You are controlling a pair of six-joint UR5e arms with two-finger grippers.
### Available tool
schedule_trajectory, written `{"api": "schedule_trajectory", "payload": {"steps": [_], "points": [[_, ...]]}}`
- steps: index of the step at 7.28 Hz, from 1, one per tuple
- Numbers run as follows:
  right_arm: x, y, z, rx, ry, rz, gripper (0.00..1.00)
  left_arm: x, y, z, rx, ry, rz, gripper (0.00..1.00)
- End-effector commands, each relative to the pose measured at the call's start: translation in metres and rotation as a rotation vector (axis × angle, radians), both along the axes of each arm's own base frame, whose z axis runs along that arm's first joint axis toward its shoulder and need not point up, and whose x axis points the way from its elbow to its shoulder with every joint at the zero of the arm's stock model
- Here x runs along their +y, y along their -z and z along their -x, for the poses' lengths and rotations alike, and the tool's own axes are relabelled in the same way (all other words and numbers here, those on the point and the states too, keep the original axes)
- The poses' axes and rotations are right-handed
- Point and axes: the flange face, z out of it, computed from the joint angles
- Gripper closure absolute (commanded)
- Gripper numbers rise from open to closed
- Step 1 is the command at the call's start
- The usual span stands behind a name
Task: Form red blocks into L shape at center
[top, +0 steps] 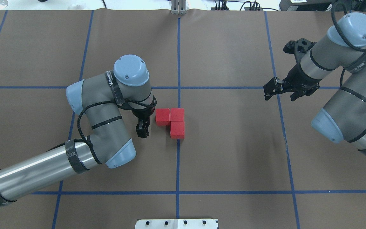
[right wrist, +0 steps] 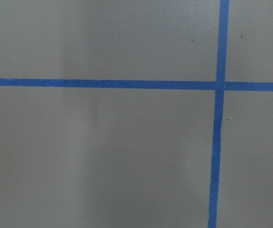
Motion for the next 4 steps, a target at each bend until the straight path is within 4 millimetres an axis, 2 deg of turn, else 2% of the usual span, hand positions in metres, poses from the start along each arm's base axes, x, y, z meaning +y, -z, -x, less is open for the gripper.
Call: {"api": "schedule_trajectory", "payload": {"steps": [1, 4], "points": [[-0.0001, 0.0003, 0.0001, 0.000, -0.001, 0.001, 0.00, 0.0012, -0.0031, -0.0001, -0.001, -0.002, 0.003, 0.00], [0.0002, 0.0010, -0.0001, -0.001, -0.001, 0.000, 0.00, 0.0046, 0.0016, -0.0052, 0.003, -0.010, 0.000, 0.00]]}}
